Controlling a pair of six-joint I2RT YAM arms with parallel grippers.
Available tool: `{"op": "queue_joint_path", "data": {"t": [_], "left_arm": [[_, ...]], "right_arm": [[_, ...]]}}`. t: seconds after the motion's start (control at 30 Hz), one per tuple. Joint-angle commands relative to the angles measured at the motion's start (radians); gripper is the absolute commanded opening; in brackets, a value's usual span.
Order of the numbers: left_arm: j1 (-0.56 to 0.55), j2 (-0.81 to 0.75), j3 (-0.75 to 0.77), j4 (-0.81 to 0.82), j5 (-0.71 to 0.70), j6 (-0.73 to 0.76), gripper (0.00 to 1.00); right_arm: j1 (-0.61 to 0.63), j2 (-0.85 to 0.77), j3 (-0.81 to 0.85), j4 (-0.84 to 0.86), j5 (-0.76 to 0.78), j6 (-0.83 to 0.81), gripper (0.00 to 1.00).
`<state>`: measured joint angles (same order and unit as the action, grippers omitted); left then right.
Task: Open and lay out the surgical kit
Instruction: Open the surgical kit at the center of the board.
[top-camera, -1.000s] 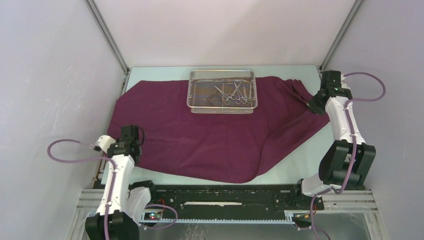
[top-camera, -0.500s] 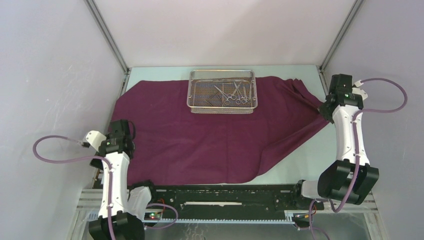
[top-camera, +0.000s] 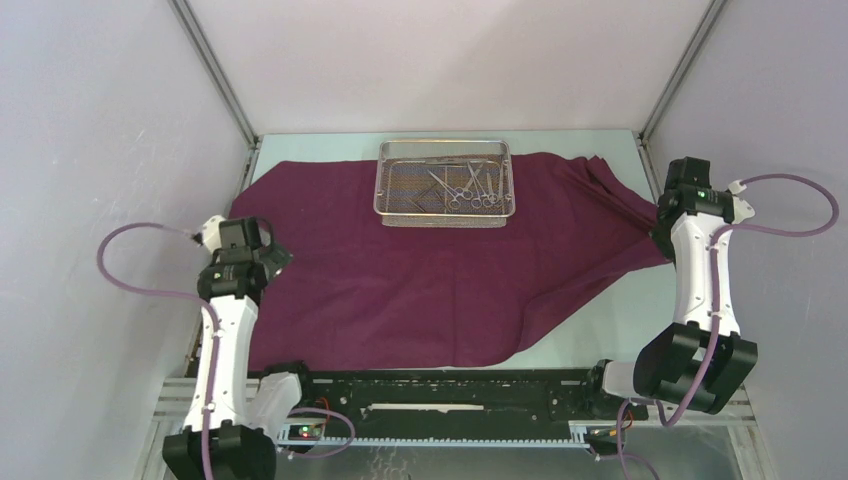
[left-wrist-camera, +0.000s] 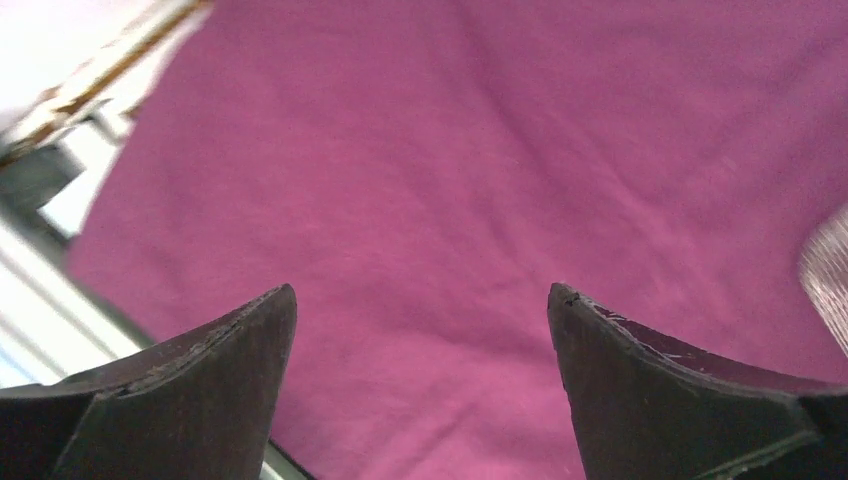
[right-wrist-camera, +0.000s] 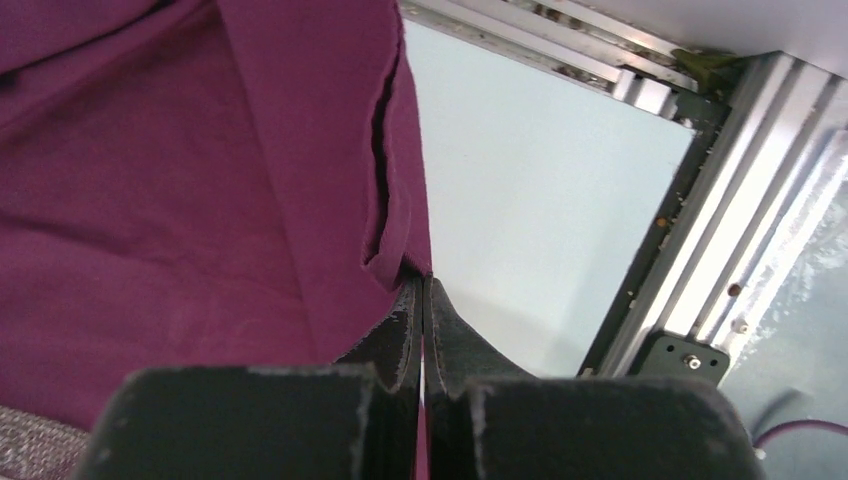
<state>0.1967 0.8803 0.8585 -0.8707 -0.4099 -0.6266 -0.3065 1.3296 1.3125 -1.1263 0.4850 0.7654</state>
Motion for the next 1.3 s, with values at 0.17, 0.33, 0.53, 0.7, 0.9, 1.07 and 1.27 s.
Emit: {"op": "queue_joint_path", "data": {"t": [0.17,0.33,0.53,0.7,0.9,1.07,1.27], "left_arm": [[-0.371,0.082,0.047,0.137,0.232,0.065,1.0],[-0.505,0.123,0.031,0.193,0.323,0.058,1.0],[-0.664,0.118,-0.053,0.255,0.397,0.018,1.0],[-0.704,0.105,-0.138,0.295,0.459,0.008,1.0],[-0.704,0.054,-0.193,0.309,0.505,0.032,1.0],[-0.704,0.053,-0.221,0.332,0.515,0.033,1.0],[-0.704,0.053,-0.252,0.356,0.521,0.018,1.0]], "right_arm": [[-0.085,-0.01,-0.032,-0.065,0.163,0.054,0.0],[-0.144,0.015,-0.033,-0.058,0.192,0.058,0.0],[-0.235,0.039,-0.033,-0.078,0.214,0.081,0.0],[-0.284,0.054,-0.032,-0.1,0.266,0.088,0.0],[-0.386,0.05,-0.021,-0.111,0.238,0.087,0.0],[-0.42,0.071,-0.009,-0.12,0.218,0.072,0.0],[-0.43,0.062,-0.011,-0.147,0.196,0.086,0.05]]}}
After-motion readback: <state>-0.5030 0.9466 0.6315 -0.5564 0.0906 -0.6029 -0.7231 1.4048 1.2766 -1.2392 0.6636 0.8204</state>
